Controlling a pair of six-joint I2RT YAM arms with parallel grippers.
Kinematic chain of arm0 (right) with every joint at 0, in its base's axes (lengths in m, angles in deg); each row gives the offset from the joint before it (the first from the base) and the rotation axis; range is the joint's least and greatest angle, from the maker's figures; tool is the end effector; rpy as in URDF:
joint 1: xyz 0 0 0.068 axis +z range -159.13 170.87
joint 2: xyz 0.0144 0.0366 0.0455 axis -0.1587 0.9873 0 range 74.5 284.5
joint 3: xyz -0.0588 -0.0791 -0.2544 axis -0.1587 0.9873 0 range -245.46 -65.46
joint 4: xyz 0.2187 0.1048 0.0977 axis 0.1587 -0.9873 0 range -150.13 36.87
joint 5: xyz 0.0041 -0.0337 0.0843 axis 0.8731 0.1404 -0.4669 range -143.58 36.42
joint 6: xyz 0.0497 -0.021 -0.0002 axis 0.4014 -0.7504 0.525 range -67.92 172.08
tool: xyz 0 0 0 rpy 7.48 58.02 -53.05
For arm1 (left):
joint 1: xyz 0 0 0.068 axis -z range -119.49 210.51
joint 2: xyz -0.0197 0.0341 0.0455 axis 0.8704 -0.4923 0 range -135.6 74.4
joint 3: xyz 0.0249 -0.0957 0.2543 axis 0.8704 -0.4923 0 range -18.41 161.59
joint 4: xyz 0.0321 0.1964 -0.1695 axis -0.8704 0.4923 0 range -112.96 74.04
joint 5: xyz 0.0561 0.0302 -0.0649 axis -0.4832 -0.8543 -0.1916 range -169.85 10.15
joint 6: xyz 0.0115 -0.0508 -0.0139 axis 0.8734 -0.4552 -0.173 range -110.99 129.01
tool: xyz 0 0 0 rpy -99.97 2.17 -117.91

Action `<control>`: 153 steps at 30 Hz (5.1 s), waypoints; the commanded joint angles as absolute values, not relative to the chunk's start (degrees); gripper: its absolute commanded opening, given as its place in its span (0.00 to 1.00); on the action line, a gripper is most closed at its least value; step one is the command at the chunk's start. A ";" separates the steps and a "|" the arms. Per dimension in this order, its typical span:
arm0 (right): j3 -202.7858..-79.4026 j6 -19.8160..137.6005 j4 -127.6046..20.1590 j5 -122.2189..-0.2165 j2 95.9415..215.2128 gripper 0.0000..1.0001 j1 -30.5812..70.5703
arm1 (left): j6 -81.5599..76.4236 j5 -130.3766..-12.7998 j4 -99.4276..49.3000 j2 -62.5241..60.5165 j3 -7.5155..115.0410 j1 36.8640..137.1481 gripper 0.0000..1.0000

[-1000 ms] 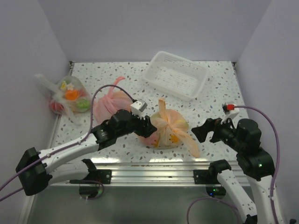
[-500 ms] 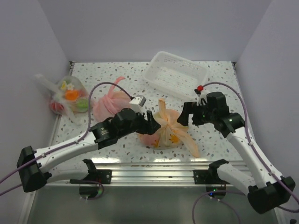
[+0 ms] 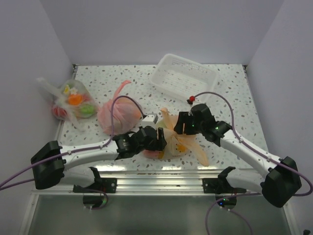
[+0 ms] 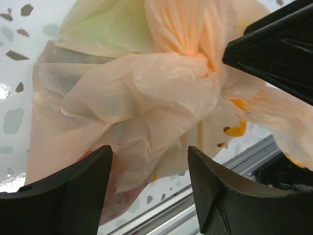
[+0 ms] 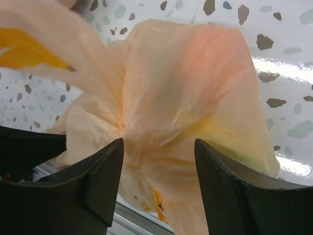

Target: Untie the knot of the plastic bag and take out the fruit

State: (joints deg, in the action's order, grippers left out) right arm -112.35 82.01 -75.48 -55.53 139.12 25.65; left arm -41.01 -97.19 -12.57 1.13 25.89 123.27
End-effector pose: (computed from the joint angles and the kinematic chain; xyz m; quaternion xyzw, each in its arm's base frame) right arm 0.1984 0.1392 0.2640 -0.0455 0.9053 0.2389 0.3482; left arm 0.1333 -0.2359 0.2317 0.0351 0.8953 -0.2767 0.3475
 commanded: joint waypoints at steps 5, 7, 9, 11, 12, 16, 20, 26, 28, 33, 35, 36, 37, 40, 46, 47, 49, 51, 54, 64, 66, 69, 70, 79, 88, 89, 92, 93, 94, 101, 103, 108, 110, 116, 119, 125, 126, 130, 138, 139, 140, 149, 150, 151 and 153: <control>-106.51 90.92 -64.03 -48.04 140.86 0.54 29.62 | -45.22 -100.77 -17.07 -0.48 20.88 123.61 0.59; -105.19 91.36 -63.41 -47.17 140.24 0.47 29.80 | -44.96 -100.94 -17.25 -0.74 20.62 123.61 0.51; -104.31 91.36 -63.58 -46.46 139.19 0.34 29.80 | -44.69 -101.21 -17.16 -0.66 20.36 123.61 0.35; -103.78 91.63 -63.68 -45.85 138.22 0.25 29.80 | -44.69 -101.82 -16.81 -0.66 20.18 123.61 0.24; -103.43 91.63 -63.41 -45.84 137.35 0.15 29.80 | -44.60 -101.91 -16.63 -0.66 20.00 123.61 0.14; -102.73 91.54 -63.76 -44.62 134.97 0.00 29.80 | -43.03 -103.14 -15.58 -0.66 19.91 123.61 0.00; -102.37 90.75 -64.99 -41.55 131.98 0.00 29.80 | -41.35 -105.51 -12.95 0.04 20.18 123.52 0.00; -104.47 88.82 -69.56 -35.82 128.99 0.00 29.63 | -38.02 -109.03 -8.64 3.12 20.00 122.47 0.00; -105.62 88.12 -68.51 -39.49 129.25 0.00 29.63 | -36.70 -108.16 -9.50 4.00 19.91 122.47 0.00; -108.35 90.39 -63.69 -47.15 134.07 0.35 30.41 | -35.11 -104.99 -11.97 3.48 20.00 122.56 0.00; -109.05 91.80 -62.53 -47.69 135.75 0.41 31.56 | -35.02 -103.93 -12.33 2.60 20.44 122.56 0.00; -109.14 92.67 -61.75 -47.25 137.50 0.44 32.17 | -35.02 -103.76 -12.33 2.33 20.79 122.56 0.00; -109.23 93.12 -61.39 -46.73 138.30 0.46 32.70 | -35.11 -103.76 -12.33 2.25 20.88 122.64 0.00; -109.23 94.96 -59.90 -44.00 141.19 0.49 35.25 | -35.20 -104.02 -12.15 2.24 20.97 122.56 0.00; -109.05 97.52 -57.00 -41.10 147.43 0.50 39.12 | -35.55 -103.84 -12.77 2.33 20.27 122.56 0.00; -108.97 97.69 -56.99 -40.75 147.79 0.44 39.29 | -35.55 -103.84 -12.85 2.25 20.09 122.56 0.00; -108.62 97.61 -57.69 -37.86 147.80 0.31 39.21 | -35.81 -104.11 -12.33 2.51 19.91 122.56 0.00; -108.09 96.91 -60.14 -35.39 146.31 0.07 39.21 | -36.16 -104.81 -11.36 2.77 19.48 122.56 0.00; -108.09 94.19 -63.66 -29.85 143.24 0.00 38.59 | -37.22 -106.83 -9.60 4.87 18.08 122.47 0.00; -109.23 85.83 -73.69 -27.74 132.25 0.00 22.79 | -33.71 -107.27 -4.68 12.43 15.08 113.44 0.00; -111.07 83.73 -76.32 -28.17 131.19 0.00 21.63 | -32.31 -106.57 -3.98 14.27 15.34 110.88 0.00; -114.06 81.88 -80.19 -29.13 129.78 0.00 21.28 | -29.05 -106.74 -3.01 15.16 17.97 106.75 0.00; -114.85 81.52 -81.15 -29.84 129.61 0.00 21.19 | -27.22 -106.74 -2.75 14.99 18.94 104.82 0.00; -122.50 71.43 -88.28 -45.55 131.63 0.19 21.36 | -19.21 -101.50 -3.27 11.38 27.91 102.08 0.00; -130.23 54.03 -93.46 -52.27 136.89 0.71 33.12 | -18.32 -92.68 -4.59 13.05 25.80 101.99 0.00; -131.54 52.45 -94.60 -51.65 138.03 0.74 34.71 | -18.24 -92.51 -4.33 13.05 26.06 102.08 0.00; -133.92 46.30 -96.45 -49.72 142.95 0.79 38.06 | -18.32 -92.50 -2.93 13.32 26.50 101.99 0.00; -134.45 45.32 -96.81 -49.71 143.92 0.80 38.67 | -18.41 -92.51 -2.66 13.23 26.51 101.99 0.00; -134.80 44.27 -96.90 -48.23 144.80 0.80 39.90 | -18.67 -92.51 -2.31 13.23 26.59 102.08 0.00; -139.02 34.77 -98.82 -44.79 151.92 0.84 41.32 | -19.29 -91.19 -0.90 13.58 25.81 102.08 0.00; -140.07 32.49 -98.92 -43.91 152.98 0.85 41.40 | -19.55 -90.84 -0.81 13.76 25.63 101.99 0.00; -141.04 30.28 -99.35 -46.01 156.92 0.82 41.40 | -19.64 -90.22 -0.72 13.76 24.92 102.08 0.00; -141.05 30.37 -100.76 -47.68 157.81 0.78 41.32 | -19.73 -90.31 -0.46 13.76 24.83 101.99 0.00; -138.41 31.07 -102.78 -49.80 157.38 0.53 41.40 | -20.34 -91.01 0.42 13.67 24.75 102.08 0.00; -136.48 31.86 -102.09 -49.27 155.01 0.30 41.40 | -20.96 -91.89 1.12 13.58 24.75 101.99 0.00; -133.75 33.09 -101.12 -46.55 151.32 0.00 41.40 | -21.66 -92.86 2.61 13.58 25.10 102.08 0.00; -133.58 33.79 -100.94 -45.94 150.79 0.00 41.32 | -21.84 -93.38 2.96 13.58 25.10 101.99 0.00; -132.09 35.72 -98.66 -44.87 145.70 0.00 41.05 | -22.63 -95.40 4.98 13.76 24.84 101.99 0.00; -128.13 41.08 -89.26 -53.04 132.34 0.00 29.75 | -26.49 -98.04 8.42 12.61 22.47 101.90 0.00; -127.34 41.87 -88.73 -52.70 130.76 0.00 28.58 | -26.93 -98.22 8.42 12.88 21.85 101.99 0.00; -126.90 42.58 -87.85 -52.00 130.22 0.00 27.79 | -27.37 -98.31 8.42 13.23 21.67 101.90 0.00; -121.28 56.98 -83.37 -43.97 127.67 0.00 24.27 | -29.57 -97.87 8.25 14.37 20.62 101.29 0.00; -120.84 57.17 -82.93 -46.52 127.67 0.00 24.35 | -29.14 -96.13 7.46 15.16 20.36 101.37 0.00; -120.22 57.18 -82.49 -48.63 127.76 0.00 24.35 | -28.96 -95.15 6.49 16.03 20.01 101.38 0.07; -119.69 57.18 -81.26 -53.02 128.37 0.00 24.44 | -28.61 -92.96 4.20 19.11 20.00 101.37 0.38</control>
State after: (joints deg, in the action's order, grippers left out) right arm -120.14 53.68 -86.25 -47.69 128.84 24.49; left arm -28.16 -95.29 7.56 14.90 20.16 101.78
